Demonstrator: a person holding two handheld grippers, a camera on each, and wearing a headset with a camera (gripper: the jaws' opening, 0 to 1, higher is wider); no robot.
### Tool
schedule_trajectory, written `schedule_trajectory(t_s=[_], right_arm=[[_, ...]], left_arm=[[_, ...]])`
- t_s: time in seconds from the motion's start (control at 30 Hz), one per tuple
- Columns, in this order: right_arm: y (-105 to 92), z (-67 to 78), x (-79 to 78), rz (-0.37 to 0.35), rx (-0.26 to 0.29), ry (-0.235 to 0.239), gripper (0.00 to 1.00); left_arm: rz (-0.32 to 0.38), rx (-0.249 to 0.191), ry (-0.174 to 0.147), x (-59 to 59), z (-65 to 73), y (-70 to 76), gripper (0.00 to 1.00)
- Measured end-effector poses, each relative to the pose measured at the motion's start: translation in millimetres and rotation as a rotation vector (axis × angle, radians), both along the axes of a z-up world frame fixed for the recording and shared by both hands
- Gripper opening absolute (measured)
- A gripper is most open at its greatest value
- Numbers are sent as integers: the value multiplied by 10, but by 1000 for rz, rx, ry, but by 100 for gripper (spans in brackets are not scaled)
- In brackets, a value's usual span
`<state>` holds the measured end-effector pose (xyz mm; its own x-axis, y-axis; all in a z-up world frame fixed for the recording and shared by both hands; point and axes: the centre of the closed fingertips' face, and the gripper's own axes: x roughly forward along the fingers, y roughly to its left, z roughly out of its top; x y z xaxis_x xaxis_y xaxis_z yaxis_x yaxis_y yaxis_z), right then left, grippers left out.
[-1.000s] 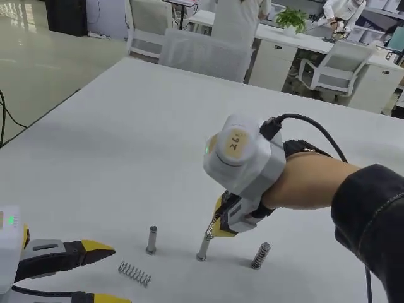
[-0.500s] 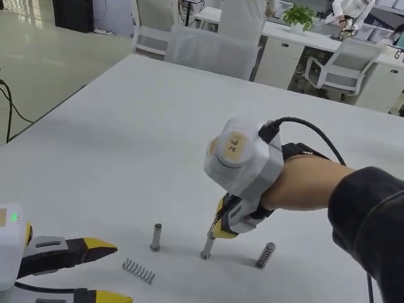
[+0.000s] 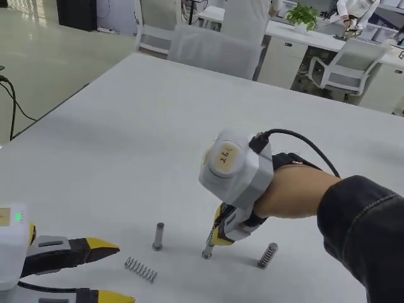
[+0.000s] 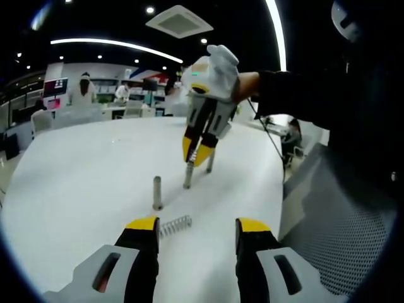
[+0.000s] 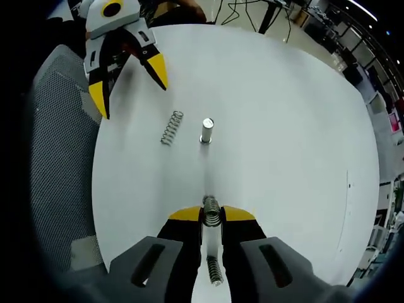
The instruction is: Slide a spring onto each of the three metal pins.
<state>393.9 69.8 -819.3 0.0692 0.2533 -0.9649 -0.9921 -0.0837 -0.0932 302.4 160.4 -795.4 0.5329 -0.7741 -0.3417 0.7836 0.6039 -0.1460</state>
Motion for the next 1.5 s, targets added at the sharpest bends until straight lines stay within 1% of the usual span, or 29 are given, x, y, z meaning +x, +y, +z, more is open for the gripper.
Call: schedule_trajectory(t_s=[0.27,0.77,1.07,1.17,1.3,1.5], right_arm=[[-18,-107,14,-17,-4,8,8],[-103,-278,17,-41,-39,12,8],[-96,-271,17,-63,-20,20,9],[-107,-283,6,-63,-21,23,13],[-111,-273,11,-65,-17,16,16],[-104,-203,20,-62,-1,-1,18]], left_arm=[[2,-1,1,-5,-7,14,42],[0,3,6,-11,-26,18,42],[-2,6,5,-18,-20,18,42],[-3,6,5,-21,-18,15,42],[-4,7,7,-30,-22,12,42],[-5,10,7,-30,-18,12,42]])
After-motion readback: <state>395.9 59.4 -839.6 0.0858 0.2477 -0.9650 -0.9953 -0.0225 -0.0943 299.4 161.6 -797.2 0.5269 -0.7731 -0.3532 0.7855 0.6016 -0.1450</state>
